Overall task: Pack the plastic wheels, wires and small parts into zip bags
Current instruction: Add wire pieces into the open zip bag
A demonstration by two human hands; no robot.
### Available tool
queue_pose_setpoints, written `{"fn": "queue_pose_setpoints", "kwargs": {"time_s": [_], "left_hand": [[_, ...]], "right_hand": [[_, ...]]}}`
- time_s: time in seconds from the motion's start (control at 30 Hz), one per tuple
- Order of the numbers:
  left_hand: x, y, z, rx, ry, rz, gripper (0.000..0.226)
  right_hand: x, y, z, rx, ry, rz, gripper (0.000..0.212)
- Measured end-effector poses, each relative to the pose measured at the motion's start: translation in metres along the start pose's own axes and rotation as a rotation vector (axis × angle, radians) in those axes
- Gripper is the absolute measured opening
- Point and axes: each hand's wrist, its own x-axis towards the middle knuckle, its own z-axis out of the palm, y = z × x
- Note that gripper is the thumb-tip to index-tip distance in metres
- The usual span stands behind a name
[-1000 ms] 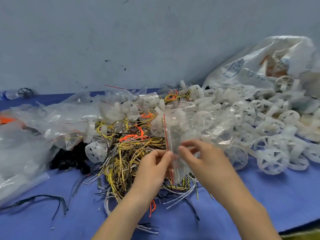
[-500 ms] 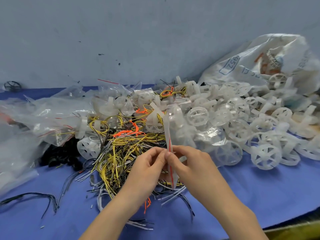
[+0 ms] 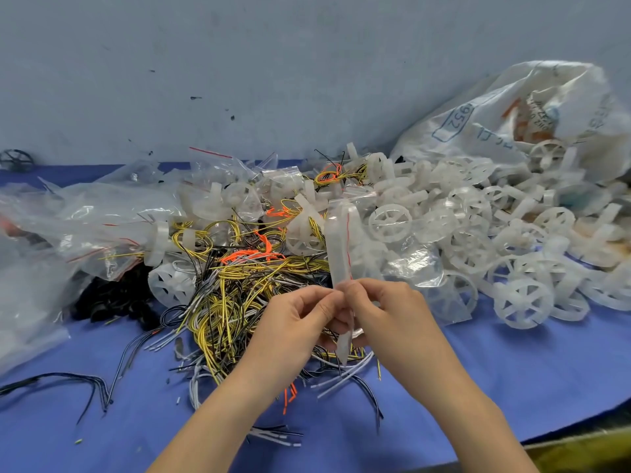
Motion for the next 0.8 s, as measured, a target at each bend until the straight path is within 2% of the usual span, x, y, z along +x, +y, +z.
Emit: {"fn": "queue_pose_setpoints", "kwargs": {"time_s": [0.3, 0.47, 0.6, 0.7, 0.8], "left_hand": [[-0.002, 0.002, 0.006, 0.021, 0.085, -0.016, 0.021], [-0.001, 0.002, 0.009, 0.063, 0.233, -0.012, 0.021], [0.002, 0.001, 0.002, 0.058, 0.352, -0.088, 0.018], [-0.001, 0.001, 0.003, 0.346, 0.410, 0.101, 0.003], [-0.003, 0.004, 0.009, 0.613, 0.325, 0.319, 0.014]], "right_hand": [[0.003, 0.004, -0.001, 0.158, 0.033, 0.034, 0.018], [0.003, 0.003, -0.004, 0.190, 0.103, 0.061, 0.015], [0.002, 0.000, -0.011, 0.216, 0.169, 0.081, 0.015], [-0.002, -0.002, -0.009, 0.141, 0.175, 0.045, 0.013], [-0.006, -0.007, -0.005, 0.027, 0.193, -0.021, 0.013]]}}
